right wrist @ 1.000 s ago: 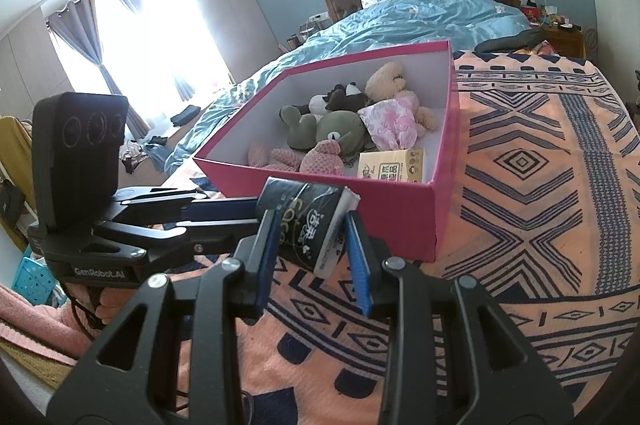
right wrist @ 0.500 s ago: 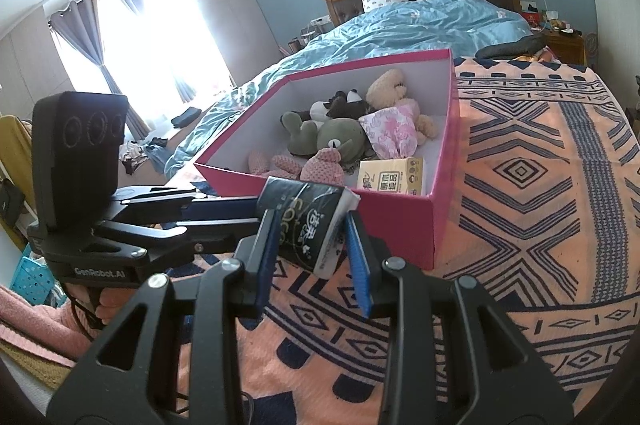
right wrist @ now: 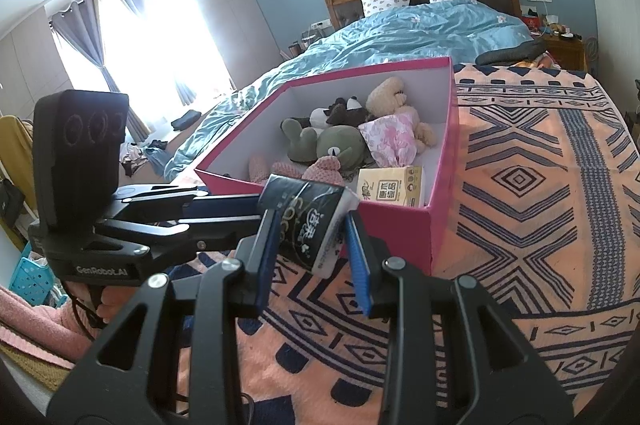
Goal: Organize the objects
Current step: 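Hold the black card box over the box rim with the left gripper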
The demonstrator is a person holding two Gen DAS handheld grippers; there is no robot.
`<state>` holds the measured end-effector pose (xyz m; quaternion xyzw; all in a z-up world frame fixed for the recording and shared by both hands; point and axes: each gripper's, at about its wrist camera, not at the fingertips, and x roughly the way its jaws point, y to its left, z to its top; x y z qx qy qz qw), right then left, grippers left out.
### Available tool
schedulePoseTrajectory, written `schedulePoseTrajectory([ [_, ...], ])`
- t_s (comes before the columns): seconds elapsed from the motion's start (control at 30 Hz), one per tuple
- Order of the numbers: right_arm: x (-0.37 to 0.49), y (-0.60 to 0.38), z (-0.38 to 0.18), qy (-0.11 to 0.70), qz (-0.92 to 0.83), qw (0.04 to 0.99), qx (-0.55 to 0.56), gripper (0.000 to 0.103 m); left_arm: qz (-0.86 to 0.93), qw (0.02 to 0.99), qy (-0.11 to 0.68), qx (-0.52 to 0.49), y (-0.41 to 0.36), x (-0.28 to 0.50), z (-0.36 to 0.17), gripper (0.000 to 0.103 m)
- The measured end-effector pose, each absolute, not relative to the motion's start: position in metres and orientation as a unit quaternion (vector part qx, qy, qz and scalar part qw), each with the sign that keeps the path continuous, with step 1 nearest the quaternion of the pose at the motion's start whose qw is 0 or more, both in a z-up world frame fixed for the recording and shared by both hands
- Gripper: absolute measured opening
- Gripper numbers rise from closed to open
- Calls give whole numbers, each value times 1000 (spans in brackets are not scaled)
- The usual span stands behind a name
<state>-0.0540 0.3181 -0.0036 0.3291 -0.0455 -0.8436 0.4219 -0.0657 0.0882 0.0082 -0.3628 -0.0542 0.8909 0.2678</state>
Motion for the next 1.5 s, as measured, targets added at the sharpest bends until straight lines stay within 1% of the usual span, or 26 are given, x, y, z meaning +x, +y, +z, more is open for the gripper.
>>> schedulePoseTrajectory([
  [1.5,-73,318,11,-42,-851,421,313,36,894,265,-50,-358,89,-90,19,29],
])
